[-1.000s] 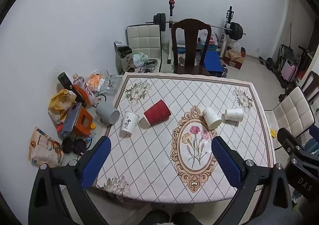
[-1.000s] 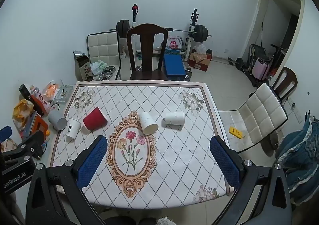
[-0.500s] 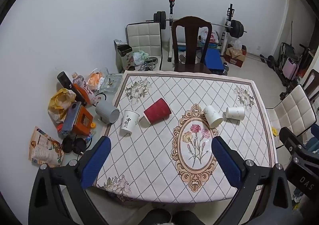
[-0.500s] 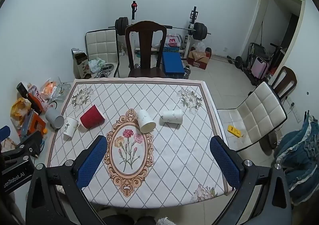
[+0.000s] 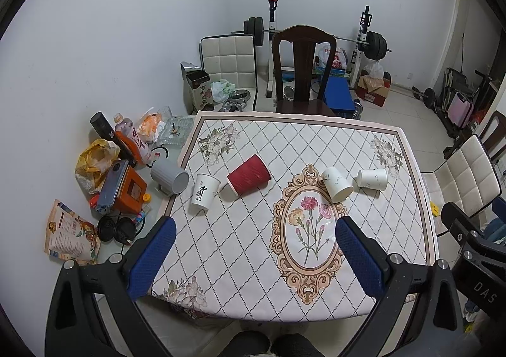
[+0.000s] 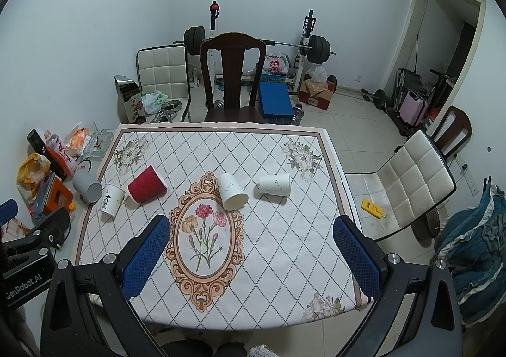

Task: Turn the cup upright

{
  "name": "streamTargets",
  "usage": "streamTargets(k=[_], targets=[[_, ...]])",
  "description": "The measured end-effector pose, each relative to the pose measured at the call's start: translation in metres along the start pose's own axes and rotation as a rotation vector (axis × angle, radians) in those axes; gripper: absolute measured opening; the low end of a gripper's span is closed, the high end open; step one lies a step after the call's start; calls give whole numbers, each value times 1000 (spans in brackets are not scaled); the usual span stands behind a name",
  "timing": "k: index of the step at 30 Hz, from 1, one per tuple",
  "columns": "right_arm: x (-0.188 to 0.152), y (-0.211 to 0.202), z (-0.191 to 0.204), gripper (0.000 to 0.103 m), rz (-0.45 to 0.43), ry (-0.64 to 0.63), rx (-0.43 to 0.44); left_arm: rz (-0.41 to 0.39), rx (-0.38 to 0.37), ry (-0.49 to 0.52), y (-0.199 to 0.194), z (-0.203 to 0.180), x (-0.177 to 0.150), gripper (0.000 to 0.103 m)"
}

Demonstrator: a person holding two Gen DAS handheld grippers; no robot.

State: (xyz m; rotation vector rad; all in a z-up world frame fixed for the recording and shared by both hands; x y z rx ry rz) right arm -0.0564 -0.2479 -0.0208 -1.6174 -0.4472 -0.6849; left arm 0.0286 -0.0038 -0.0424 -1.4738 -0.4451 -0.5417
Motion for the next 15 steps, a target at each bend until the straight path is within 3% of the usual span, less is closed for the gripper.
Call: streamTargets(k=[15], targets=[[-2, 1, 3, 103, 3, -2, -2, -5, -6, -2, -6, -1, -1, 103]])
Point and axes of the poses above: each gripper's, at about its wrist camera, not at the fingertips, and y roughly the way its jaws point, z to its left, x to its top, the point moved 4 cm from there along y, roughly the way its jaws point, and after that the axes turned 1 degree about x, right-handed, at the moved point
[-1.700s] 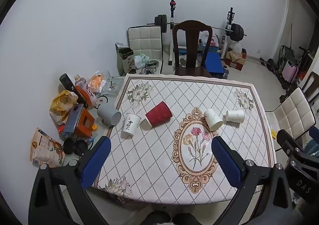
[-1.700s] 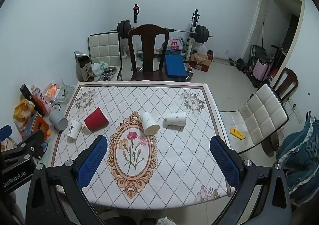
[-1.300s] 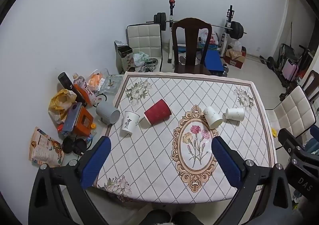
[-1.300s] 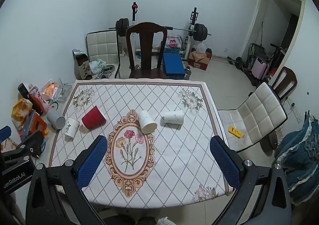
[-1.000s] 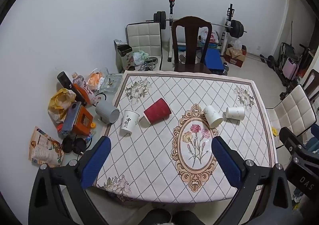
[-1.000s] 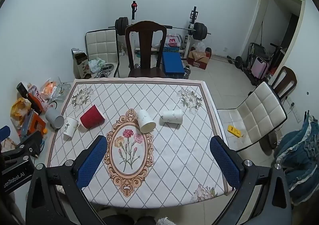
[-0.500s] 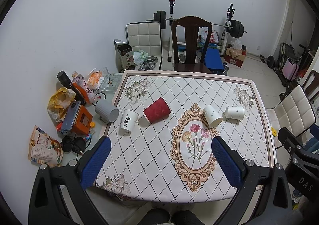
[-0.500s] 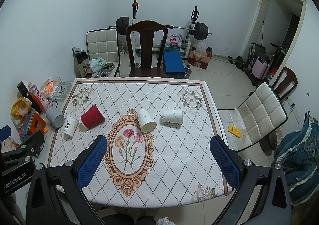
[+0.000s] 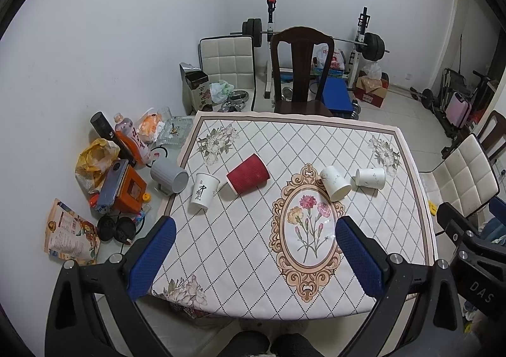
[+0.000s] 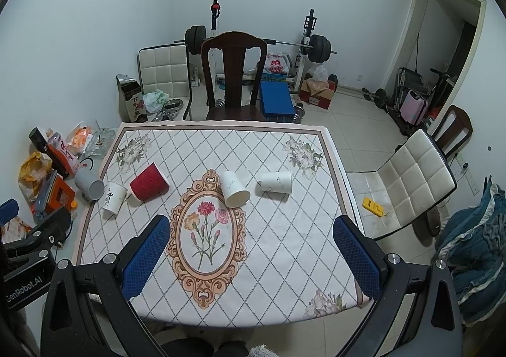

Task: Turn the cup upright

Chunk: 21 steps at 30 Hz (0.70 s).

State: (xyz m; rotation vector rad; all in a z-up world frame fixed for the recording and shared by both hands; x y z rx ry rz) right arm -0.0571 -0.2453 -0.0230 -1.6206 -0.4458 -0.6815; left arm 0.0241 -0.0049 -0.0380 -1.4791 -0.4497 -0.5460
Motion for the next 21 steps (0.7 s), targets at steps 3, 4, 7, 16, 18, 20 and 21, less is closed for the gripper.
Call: streamTargets(k=[3, 4, 7, 16, 18, 20, 21], targets=[[0, 0, -1, 103, -1, 2, 2, -3, -2, -2, -2, -1, -1, 103], [0, 0, 0, 103, -1, 1, 1, -3, -1, -1, -2, -1, 0, 103], [-1, 0, 0, 103, -3, 1, 2, -3, -1, -2, -3, -1, 0, 103], [-2, -1, 2, 103, -4, 0, 3, -3, -2, -2, -3, -2, 0, 103], [-2, -1, 2, 103, -5, 2, 3, -3, -2, -2, -3, -1, 0, 103], [-1, -1, 2, 103, -4, 2, 4, -5, -1, -2, -3, -1, 0, 103], [-1, -2, 2, 103, -4, 2, 3, -4, -1, -3, -3, -1, 0, 103]])
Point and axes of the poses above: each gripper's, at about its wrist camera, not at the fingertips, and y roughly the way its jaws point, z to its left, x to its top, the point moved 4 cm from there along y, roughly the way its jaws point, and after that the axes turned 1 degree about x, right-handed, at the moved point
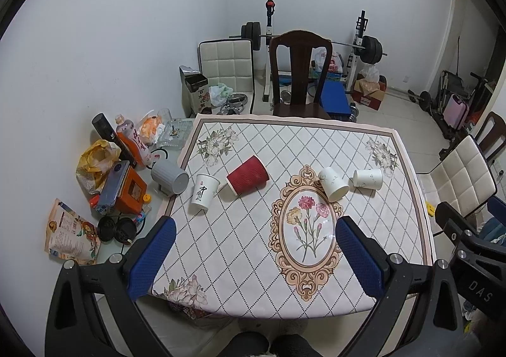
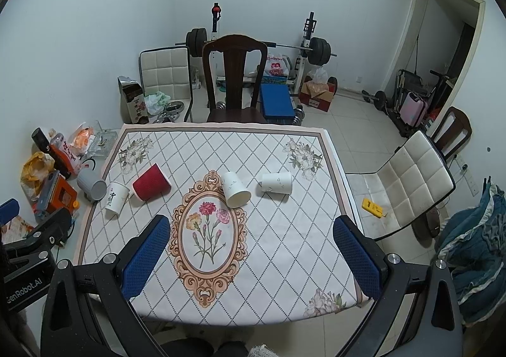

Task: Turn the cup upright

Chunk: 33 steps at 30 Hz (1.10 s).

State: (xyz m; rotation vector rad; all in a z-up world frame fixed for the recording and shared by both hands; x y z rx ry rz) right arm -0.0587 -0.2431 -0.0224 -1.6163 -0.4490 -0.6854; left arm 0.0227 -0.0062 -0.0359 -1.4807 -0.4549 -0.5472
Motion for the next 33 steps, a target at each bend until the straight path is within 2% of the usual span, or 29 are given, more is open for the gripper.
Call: streamTargets(k=[20, 26, 33], targets=[[0, -7, 7, 103, 10, 9, -8, 0, -19, 9, -8, -6, 8, 103], [-6, 8, 9, 103, 59, 48, -31, 45, -19, 32, 35, 3, -1, 103], [-45, 76, -13, 103, 203, 144, -126, 178, -35, 114, 111, -7, -30, 103]])
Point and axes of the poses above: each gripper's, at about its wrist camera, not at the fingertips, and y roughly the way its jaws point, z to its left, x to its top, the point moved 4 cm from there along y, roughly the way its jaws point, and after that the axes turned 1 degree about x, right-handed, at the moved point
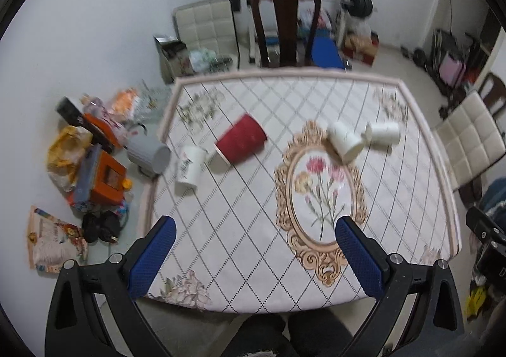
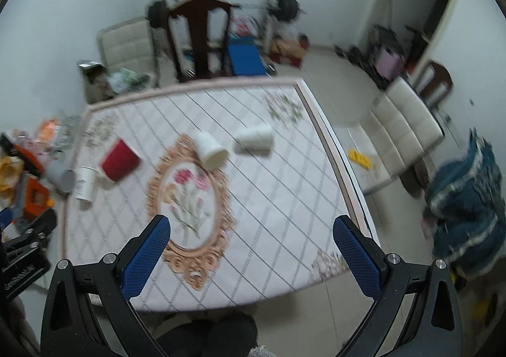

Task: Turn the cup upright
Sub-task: 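Reach the left tool to the lying bird-print white cup and grasp it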

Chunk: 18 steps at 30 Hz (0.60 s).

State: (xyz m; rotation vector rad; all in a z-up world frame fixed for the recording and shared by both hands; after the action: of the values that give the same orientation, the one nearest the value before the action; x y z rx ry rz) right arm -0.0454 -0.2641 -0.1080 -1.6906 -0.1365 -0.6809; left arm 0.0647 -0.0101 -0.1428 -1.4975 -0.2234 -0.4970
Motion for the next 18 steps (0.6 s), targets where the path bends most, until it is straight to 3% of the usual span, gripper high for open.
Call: streamTargets(k=[5, 9, 18], targets=[[-26, 73, -30, 103, 149, 83, -45, 123, -6, 57, 59, -26, -7, 103], [-41, 129, -55, 103, 235, 132, -54, 169, 4, 123, 92, -55, 0, 103], [-6, 222, -95, 103, 335, 157, -46, 135, 53, 378, 143, -149, 72, 103]])
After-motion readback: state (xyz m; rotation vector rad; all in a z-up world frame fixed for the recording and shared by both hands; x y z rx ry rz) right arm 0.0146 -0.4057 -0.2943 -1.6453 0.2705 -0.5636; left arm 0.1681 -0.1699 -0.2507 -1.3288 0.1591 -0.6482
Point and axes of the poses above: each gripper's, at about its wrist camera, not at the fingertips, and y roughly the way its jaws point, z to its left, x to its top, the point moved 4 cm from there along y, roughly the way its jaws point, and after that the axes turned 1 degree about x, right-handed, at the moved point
